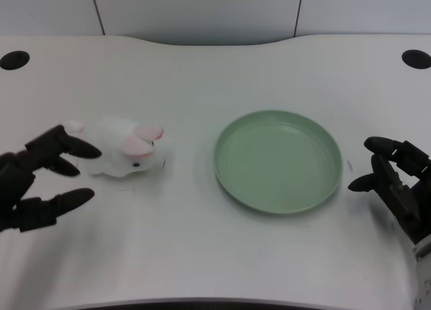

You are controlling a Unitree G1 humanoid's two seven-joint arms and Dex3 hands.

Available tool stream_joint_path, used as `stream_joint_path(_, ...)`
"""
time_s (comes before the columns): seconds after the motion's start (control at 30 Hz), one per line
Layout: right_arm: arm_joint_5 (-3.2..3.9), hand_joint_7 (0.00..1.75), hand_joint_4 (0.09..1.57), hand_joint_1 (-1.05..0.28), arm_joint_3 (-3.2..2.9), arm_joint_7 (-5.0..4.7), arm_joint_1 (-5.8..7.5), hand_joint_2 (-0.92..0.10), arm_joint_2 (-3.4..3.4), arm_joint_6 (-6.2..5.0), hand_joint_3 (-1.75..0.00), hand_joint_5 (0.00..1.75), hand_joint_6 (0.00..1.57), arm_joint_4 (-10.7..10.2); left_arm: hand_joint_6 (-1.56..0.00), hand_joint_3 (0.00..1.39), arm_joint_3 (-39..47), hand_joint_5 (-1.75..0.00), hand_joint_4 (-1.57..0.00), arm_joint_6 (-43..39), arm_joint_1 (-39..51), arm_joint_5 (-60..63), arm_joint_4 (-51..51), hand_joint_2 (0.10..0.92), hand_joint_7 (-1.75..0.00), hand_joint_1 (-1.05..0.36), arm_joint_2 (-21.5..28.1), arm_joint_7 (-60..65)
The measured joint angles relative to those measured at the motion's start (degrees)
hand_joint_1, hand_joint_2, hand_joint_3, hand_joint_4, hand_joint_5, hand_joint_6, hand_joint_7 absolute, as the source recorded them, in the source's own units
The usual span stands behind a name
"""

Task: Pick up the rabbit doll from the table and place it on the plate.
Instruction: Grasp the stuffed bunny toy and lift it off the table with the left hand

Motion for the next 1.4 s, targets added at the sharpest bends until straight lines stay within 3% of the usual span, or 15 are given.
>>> stream_joint_path(0.13,0.08,0.56,0.91,-0.25,-0.13,0.11,0.0,-0.88,0.03,0.11,-0.35,1.17,0.93,0.0,0.0,0.18,-1.5,-0.56,-0.06,0.9,-1.9,4.6,-1.1,0.921,-0.64,-0.61,2.7,4.2)
stream_joint_path(0.2,0.31,0.54,0.92,-0.26,-0.49,0.32,-0.01,-0.87,-0.01,0.19,-0.33,1.16,0.93,0.1,0.0,0.15,-4.3,-0.22,-0.01,2.2,-3.6,10.2,-0.7,0.921,-0.22,-0.73,4.1,5.9)
stream_joint_path(0.27,0.41,0.53,0.92,-0.27,-0.64,0.81,-0.06,-0.87,0.04,0.28,-0.32,1.15,0.93,0.2,0.0,0.15,-7.1,-0.1,0.0,4.8,-7.0,17.4,-0.3,0.921,-0.06,-0.78,7.3,7.2)
stream_joint_path(0.33,0.36,0.53,0.92,-0.27,-0.64,1.1,-0.06,-0.88,-0.04,0.23,-0.32,1.16,0.94,0.2,0.0,0.16,-9.0,-0.03,0.0,7.4,-10.6,21.4,-0.1,0.921,-0.01,-0.8,9.8,8.4)
stream_joint_path(0.53,0.05,0.53,0.91,-0.26,-0.57,0.98,0.05,-0.9,0.03,-0.05,-0.32,1.16,0.93,0.1,-0.02,0.11,-17.6,-0.02,-0.03,10.5,-21.4,25.2,6.9,0.921,-0.01,-0.83,11.2,7.5)
stream_joint_path(0.73,-0.16,0.53,0.89,-0.26,-0.18,0.33,0.54,-0.91,0.16,-0.54,-0.3,1.19,0.94,-0.2,-0.04,0.12,-26.8,-0.04,-0.07,11.3,-32.0,27.0,20.9,0.921,-0.03,-0.83,7.9,6.3)
stream_joint_path(0.93,0.27,0.54,0.89,-0.25,-0.53,1.65,0.97,-0.91,0.2,-0.9,-0.31,1.2,0.94,-0.3,-0.09,0.12,-34.8,-0.05,-0.1,13.6,-39.9,28.7,34.1,0.921,-0.07,-0.84,2.5,4.7)
stream_joint_path(1.13,0.7,0.56,0.86,-0.25,-0.77,2.23,1.26,-0.91,0.22,-0.9,-0.31,1.2,0.91,-1.2,-0.11,0.1,-39.6,-0.07,-0.13,13.9,-42.3,29.0,42.1,0.921,-0.11,-0.85,-1.8,5.7)
stream_joint_path(1.4,0.97,0.59,0.85,-0.26,-0.75,2.8,1.72,-0.89,0.22,-0.55,-0.29,1.22,0.89,-2.1,-0.08,0.05,-44.8,-0.06,-0.1,15.0,-44.7,29.9,48.6,0.92,-0.19,-0.82,-3.6,9.8)
